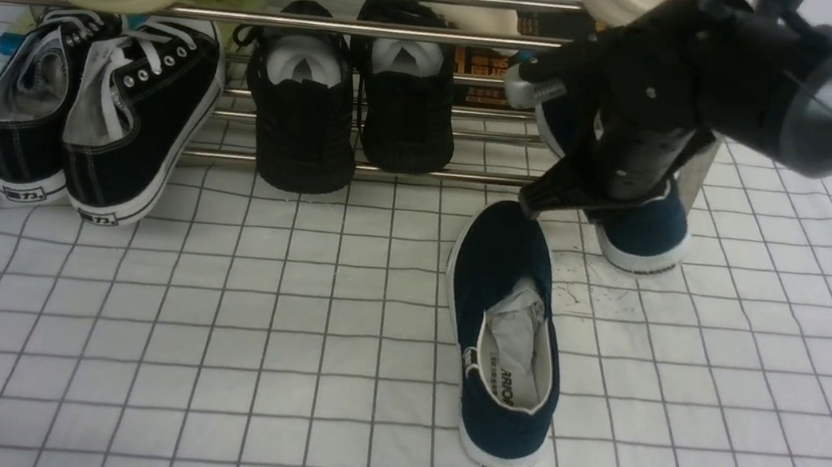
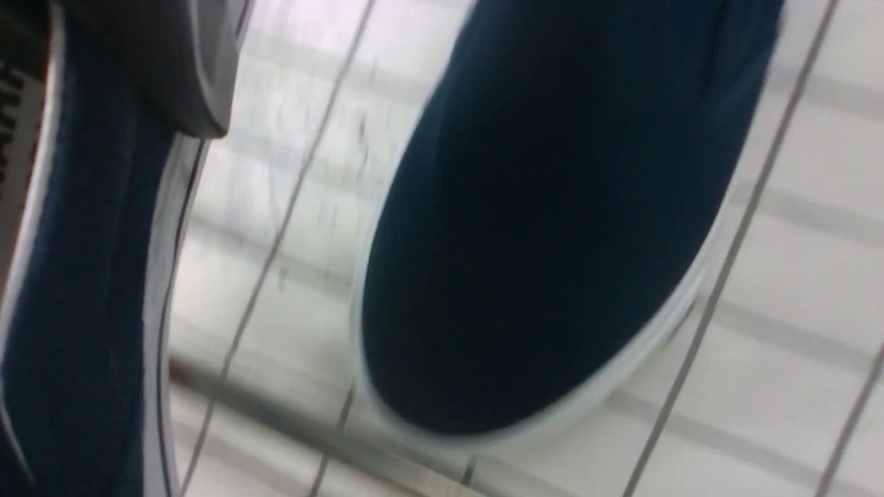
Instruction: Take the shoes off the shelf with your hand from the white checkered tablecloth.
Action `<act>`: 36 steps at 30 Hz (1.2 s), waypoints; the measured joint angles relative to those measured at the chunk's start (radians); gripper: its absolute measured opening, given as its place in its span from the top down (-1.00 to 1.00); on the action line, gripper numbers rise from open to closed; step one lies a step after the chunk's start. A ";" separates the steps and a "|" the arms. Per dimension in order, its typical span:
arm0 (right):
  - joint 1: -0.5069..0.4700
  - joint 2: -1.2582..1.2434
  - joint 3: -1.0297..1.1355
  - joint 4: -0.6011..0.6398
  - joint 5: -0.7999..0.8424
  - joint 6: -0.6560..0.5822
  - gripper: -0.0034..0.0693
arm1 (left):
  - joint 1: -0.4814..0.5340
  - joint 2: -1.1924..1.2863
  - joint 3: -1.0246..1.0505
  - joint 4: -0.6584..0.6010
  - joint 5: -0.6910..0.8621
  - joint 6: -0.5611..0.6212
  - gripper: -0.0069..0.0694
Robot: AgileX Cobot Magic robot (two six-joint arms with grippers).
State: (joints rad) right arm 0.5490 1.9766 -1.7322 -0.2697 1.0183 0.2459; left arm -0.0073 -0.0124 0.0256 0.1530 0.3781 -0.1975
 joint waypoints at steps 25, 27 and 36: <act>0.057 -0.244 0.498 0.199 -0.131 0.053 0.84 | 0.000 0.000 0.000 0.001 0.000 0.000 0.19; 0.059 -0.236 0.499 0.184 -0.136 0.073 0.84 | 0.000 0.000 0.000 0.001 0.000 0.000 0.19; 0.060 -0.260 0.499 0.035 -0.126 0.198 0.84 | 0.000 0.000 0.000 0.001 0.000 0.000 0.19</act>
State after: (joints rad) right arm 0.6086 1.7169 -1.2332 -0.2346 0.8921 0.4438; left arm -0.0073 -0.0124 0.0256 0.1539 0.3781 -0.1975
